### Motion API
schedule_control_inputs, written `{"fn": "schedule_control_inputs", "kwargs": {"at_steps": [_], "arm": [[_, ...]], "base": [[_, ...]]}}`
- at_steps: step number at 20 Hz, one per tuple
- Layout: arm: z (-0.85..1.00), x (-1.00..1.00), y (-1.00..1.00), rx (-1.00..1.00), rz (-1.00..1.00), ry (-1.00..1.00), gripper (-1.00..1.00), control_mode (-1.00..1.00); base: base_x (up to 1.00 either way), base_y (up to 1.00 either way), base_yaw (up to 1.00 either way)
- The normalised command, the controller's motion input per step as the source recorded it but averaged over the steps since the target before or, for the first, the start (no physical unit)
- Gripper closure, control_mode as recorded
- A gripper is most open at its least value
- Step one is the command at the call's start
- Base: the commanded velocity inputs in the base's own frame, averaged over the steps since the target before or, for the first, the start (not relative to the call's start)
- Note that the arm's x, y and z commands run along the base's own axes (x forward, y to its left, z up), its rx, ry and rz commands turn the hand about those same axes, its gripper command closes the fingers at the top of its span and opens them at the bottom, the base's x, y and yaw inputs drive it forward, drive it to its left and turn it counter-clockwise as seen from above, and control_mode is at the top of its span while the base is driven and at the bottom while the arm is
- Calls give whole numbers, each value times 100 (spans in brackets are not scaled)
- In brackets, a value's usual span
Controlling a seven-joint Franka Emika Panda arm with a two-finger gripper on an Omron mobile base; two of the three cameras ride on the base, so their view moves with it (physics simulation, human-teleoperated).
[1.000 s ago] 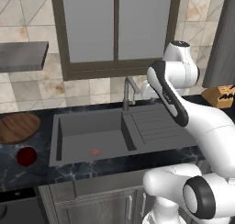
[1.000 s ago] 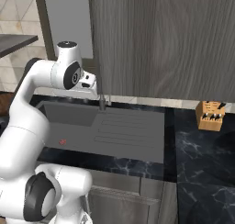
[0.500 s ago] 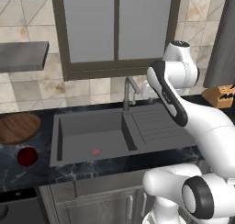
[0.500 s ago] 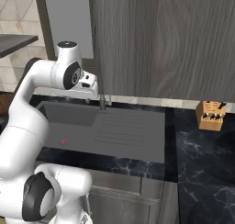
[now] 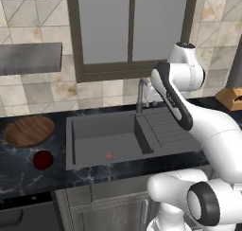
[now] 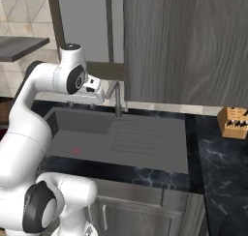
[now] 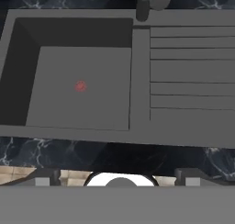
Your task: Pick the mug and place it in the sink. Pick the bowl and place it in the open cabinet and then close the cabinet.
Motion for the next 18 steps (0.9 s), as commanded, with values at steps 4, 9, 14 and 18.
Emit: {"fn": "schedule_control_inputs", "kwargs": {"at_steps": [4, 9, 14, 18], "arm": [[0, 0, 0, 0, 0, 0, -100, 100], [0, 0, 0, 0, 0, 0, -100, 100], [0, 0, 0, 0, 0, 0, -100, 100], [0, 0, 0, 0, 0, 0, -100, 100]], "base": [[0, 36, -2], [3, 32, -3], [0, 41, -2], [0, 45, -3]]}}
